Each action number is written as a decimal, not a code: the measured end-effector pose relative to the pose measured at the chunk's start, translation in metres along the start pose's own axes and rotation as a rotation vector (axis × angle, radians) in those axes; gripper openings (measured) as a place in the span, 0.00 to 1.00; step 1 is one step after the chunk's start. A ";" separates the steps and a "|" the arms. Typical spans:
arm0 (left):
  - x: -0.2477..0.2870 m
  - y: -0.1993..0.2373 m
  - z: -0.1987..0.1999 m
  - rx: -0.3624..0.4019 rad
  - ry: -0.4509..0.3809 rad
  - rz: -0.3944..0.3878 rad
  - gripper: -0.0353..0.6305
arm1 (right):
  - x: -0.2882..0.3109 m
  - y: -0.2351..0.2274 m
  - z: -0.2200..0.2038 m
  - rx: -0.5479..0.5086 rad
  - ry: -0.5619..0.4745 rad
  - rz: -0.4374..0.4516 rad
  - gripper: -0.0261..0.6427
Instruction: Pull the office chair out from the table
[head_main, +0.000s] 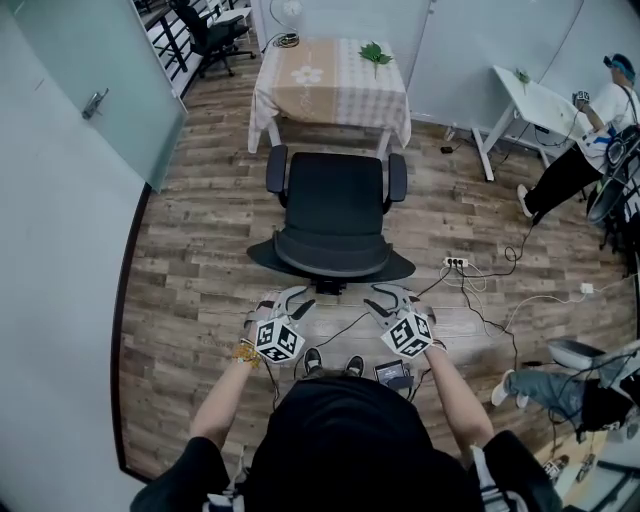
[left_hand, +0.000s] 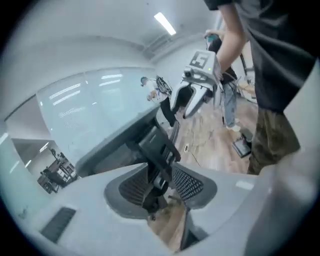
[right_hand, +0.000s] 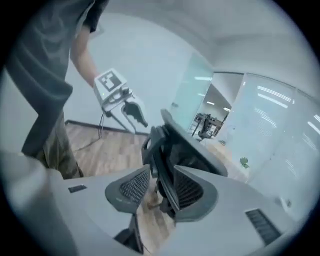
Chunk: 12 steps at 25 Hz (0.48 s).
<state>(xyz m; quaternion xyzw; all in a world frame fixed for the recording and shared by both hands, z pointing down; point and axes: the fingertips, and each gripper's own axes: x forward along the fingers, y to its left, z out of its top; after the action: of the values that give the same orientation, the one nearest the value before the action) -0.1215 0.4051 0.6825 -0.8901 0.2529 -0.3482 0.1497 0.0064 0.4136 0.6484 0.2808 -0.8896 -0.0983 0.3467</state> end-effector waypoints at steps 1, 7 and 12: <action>-0.009 0.003 0.015 -0.049 -0.046 0.025 0.29 | -0.011 -0.003 0.019 0.044 -0.070 -0.025 0.24; -0.057 0.073 0.109 -0.384 -0.343 0.270 0.23 | -0.056 -0.057 0.111 0.338 -0.412 -0.242 0.16; -0.067 0.126 0.160 -0.476 -0.485 0.433 0.22 | -0.062 -0.102 0.150 0.430 -0.535 -0.385 0.15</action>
<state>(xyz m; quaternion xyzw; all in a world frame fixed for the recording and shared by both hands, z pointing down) -0.0956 0.3528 0.4761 -0.8825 0.4655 -0.0200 0.0649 -0.0132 0.3618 0.4649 0.4733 -0.8798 -0.0427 0.0113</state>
